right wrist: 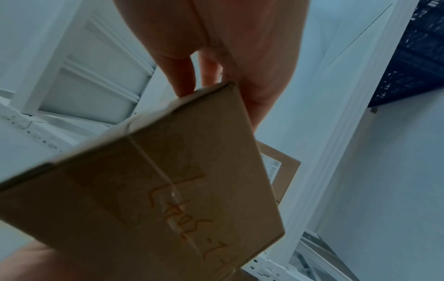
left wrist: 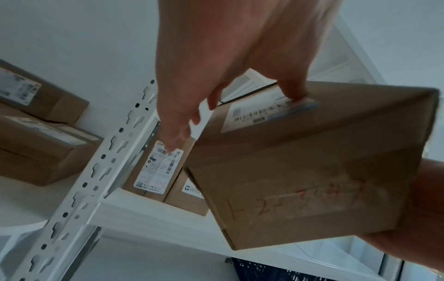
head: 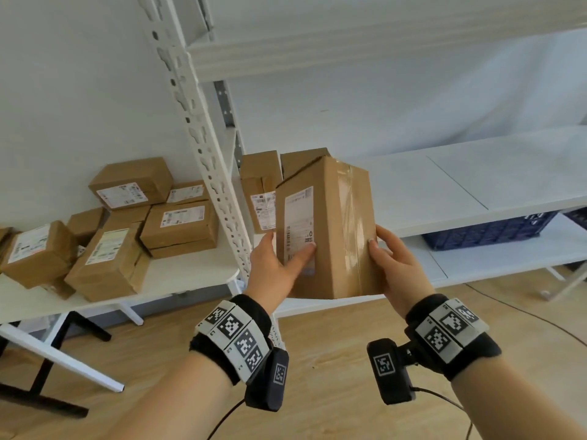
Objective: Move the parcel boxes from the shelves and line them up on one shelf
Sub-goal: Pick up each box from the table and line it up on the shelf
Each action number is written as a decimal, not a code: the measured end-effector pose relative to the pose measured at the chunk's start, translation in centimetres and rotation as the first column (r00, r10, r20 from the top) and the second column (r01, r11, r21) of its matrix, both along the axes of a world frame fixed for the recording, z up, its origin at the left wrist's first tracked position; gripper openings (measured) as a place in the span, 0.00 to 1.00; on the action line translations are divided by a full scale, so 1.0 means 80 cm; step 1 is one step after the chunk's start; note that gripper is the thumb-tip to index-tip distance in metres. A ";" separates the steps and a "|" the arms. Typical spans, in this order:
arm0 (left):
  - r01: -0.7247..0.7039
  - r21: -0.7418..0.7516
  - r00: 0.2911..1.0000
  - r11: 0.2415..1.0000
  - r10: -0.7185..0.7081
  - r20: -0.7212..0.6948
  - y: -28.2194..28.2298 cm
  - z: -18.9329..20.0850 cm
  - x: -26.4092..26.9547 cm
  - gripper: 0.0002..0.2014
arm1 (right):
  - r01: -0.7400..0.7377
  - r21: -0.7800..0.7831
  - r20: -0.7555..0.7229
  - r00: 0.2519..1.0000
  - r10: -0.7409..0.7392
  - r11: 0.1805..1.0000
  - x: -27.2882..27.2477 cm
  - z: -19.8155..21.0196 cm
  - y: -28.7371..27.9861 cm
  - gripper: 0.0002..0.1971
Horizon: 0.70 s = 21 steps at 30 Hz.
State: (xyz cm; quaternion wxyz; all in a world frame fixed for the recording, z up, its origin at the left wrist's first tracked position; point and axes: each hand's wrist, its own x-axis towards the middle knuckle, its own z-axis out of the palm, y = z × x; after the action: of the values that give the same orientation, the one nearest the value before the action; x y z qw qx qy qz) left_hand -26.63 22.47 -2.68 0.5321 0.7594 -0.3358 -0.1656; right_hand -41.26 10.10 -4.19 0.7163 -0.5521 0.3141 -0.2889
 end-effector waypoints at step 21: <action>0.200 0.170 0.888 0.965 -0.252 0.384 -0.151 0.008 0.058 0.50 | -0.061 -0.656 -0.507 0.774 -0.379 0.752 0.006 0.025 -0.126 0.57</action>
State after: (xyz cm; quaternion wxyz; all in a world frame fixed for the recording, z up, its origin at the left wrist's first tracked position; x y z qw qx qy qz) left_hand -21.99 10.37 -2.06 0.3800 0.7647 -0.5131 -0.0877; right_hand -40.76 0.02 -2.18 0.3134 -0.7937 0.4593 -0.2467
